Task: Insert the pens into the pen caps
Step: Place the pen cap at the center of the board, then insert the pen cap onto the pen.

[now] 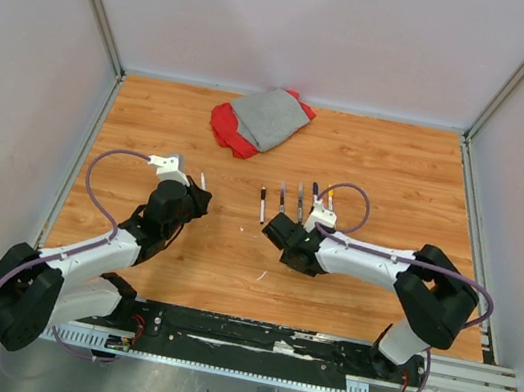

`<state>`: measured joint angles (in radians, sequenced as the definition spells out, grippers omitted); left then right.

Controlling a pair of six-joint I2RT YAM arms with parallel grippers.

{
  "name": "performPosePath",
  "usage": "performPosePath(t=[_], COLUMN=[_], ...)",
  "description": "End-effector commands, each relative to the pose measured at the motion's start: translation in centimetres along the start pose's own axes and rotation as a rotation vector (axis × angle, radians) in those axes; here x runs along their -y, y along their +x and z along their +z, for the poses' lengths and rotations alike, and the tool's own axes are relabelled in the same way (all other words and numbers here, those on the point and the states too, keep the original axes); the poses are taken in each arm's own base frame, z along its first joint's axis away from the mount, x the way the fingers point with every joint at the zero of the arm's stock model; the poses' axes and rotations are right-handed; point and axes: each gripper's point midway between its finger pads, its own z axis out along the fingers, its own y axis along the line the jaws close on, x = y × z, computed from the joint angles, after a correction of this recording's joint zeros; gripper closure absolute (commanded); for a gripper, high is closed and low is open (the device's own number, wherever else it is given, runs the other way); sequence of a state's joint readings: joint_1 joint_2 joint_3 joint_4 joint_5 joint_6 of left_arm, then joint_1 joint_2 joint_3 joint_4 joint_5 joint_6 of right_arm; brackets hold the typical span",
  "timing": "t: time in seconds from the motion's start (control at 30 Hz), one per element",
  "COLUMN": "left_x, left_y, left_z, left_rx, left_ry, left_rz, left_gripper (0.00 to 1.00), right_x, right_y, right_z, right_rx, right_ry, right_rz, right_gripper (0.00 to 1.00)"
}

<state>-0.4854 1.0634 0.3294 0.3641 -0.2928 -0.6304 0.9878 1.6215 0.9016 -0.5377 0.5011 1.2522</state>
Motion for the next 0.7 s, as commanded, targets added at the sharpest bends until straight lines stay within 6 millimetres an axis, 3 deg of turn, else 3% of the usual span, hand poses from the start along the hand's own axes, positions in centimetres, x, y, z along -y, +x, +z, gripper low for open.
performPosePath(t=[0.0, 0.17, 0.3, 0.47, 0.67], left_x=[1.2, 1.2, 1.2, 1.2, 1.2], left_y=[-1.7, -1.7, -1.7, -1.6, -1.6], left_z=[0.3, 0.3, 0.3, 0.3, 0.4], left_rx=[0.044, 0.044, 0.042, 0.039, 0.039], left_ry=[0.029, 0.029, 0.03, 0.029, 0.031], left_rz=[-0.015, -0.015, -0.016, -0.015, -0.014], left_gripper=[1.0, 1.0, 0.99, 1.0, 0.99], right_x=[-0.1, -0.1, 0.0, -0.4, -0.6], right_y=[0.1, -1.4, -2.5, -1.7, -1.1], right_z=[-0.6, -2.0, -3.3, -4.1, -4.3], right_rx=[0.004, 0.044, 0.075, 0.043, 0.001], right_ry=[-0.041, -0.102, -0.163, -0.286, -0.408], right_rz=[-0.026, -0.151, -0.414, -0.772, -0.945], right_gripper=[0.52, 0.49, 0.47, 0.45, 0.48])
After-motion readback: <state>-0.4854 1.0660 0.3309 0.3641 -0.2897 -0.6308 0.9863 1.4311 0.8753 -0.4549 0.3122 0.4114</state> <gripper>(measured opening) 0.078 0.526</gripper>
